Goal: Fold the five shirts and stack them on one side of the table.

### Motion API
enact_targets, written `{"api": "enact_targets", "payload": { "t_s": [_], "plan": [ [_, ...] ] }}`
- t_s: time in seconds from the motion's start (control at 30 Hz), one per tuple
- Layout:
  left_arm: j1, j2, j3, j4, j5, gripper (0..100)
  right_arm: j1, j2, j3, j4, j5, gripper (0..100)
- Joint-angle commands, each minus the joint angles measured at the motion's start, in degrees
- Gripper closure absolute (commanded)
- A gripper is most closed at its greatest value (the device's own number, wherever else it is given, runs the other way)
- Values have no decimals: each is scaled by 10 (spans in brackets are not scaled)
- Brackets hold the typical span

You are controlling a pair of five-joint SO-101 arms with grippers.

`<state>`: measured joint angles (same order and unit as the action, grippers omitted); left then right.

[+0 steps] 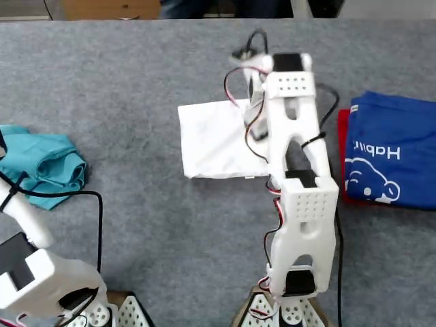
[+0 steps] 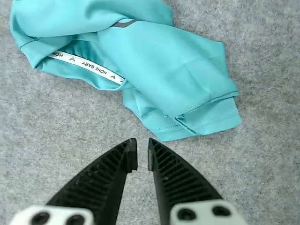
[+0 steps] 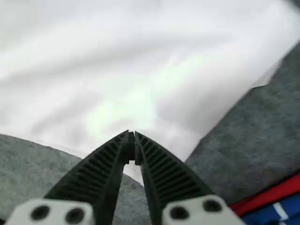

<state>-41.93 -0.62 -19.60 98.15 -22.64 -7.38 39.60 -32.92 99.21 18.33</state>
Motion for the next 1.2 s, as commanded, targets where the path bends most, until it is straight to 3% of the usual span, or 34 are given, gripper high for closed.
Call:
{"api": "enact_targets", "payload": {
  "t_s": [0.0,0.2,0.37,0.47,0.7,0.87,1.17],
  "plan": [
    [-2,-28,-5,-3,-4,943,16,-40,78,-44,4,997],
    [4,-28,-6,-3,-4,943,29,-44,116,-62,4,997],
    [0,-28,-9,-3,-4,943,28,-65,56,30,3,997],
    [-1,-28,-9,-3,-4,943,21,-97,47,32,1,997],
    [-7,-29,-10,-2,-3,947,-102,-138,47,32,1,997],
    [-61,-29,-27,18,-3,947,-193,-136,51,15,1,997],
    [-125,-28,-30,18,-3,944,-240,5,94,-98,2,997]
  ]
}}
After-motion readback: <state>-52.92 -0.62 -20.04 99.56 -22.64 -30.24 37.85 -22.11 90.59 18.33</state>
